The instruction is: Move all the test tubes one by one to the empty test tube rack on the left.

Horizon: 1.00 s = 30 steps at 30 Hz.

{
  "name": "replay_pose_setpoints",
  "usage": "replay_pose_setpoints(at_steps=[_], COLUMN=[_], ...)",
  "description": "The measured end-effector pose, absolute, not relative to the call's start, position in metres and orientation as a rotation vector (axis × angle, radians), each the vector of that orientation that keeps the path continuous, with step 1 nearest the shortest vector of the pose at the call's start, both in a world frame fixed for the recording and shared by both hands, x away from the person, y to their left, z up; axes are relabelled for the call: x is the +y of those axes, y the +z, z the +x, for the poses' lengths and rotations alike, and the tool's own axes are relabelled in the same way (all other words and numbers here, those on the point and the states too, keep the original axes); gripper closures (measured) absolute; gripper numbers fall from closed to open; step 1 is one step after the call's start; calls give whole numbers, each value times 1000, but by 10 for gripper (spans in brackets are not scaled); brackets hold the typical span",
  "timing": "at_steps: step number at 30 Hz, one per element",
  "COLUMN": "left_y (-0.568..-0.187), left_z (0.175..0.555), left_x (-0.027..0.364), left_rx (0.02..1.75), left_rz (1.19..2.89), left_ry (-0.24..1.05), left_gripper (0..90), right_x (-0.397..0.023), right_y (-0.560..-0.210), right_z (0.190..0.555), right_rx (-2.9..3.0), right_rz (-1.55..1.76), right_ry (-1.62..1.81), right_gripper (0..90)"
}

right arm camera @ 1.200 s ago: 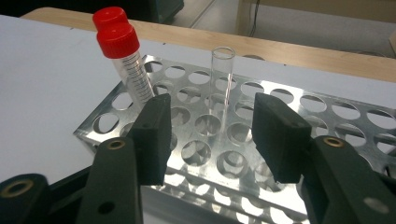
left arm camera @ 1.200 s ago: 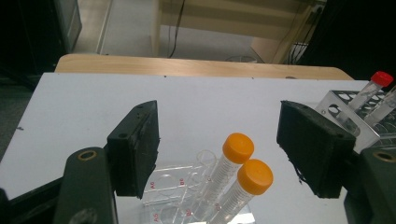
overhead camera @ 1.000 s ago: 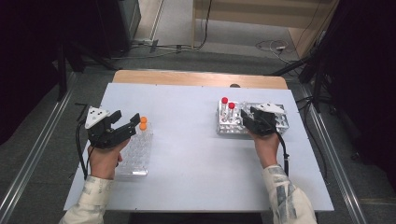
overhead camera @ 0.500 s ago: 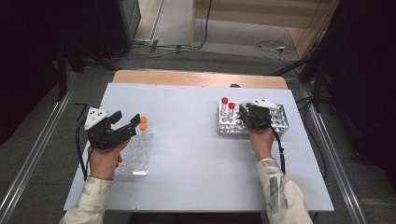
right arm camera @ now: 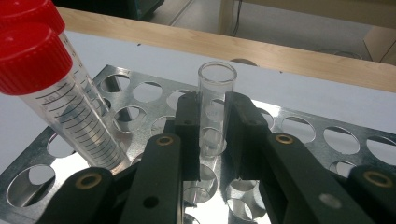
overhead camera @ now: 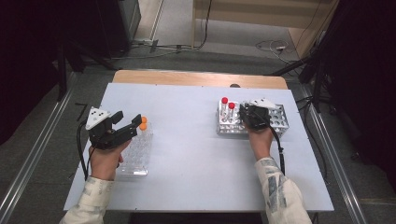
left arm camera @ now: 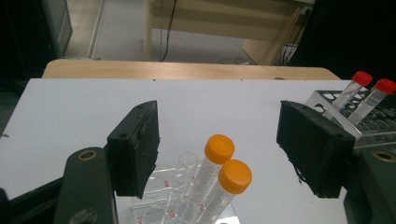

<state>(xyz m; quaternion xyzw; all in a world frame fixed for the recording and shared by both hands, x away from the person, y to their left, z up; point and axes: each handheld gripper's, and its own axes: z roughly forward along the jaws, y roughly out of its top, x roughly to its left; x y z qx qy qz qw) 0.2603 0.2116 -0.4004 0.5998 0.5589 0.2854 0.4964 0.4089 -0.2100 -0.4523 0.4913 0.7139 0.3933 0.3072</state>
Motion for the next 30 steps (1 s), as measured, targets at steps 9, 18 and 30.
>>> replay_pose_setpoints(at_steps=[9, 18, 30], left_y=[-398, -393, -385], left_z=[259, 256, 251], left_x=[209, 206, 201], left_rx=[1338, 1332, 1306], left_rz=[1462, 1459, 1469], left_ry=[686, 676, 672], left_gripper=[290, 254, 208], right_x=[-214, -226, -221], right_y=[-433, -392, -382], right_z=[404, 386, 358], right_rx=[1856, 1819, 1885], right_rz=[1295, 1249, 1181], right_ry=[1106, 1204, 1260], right_gripper=[734, 735, 735])
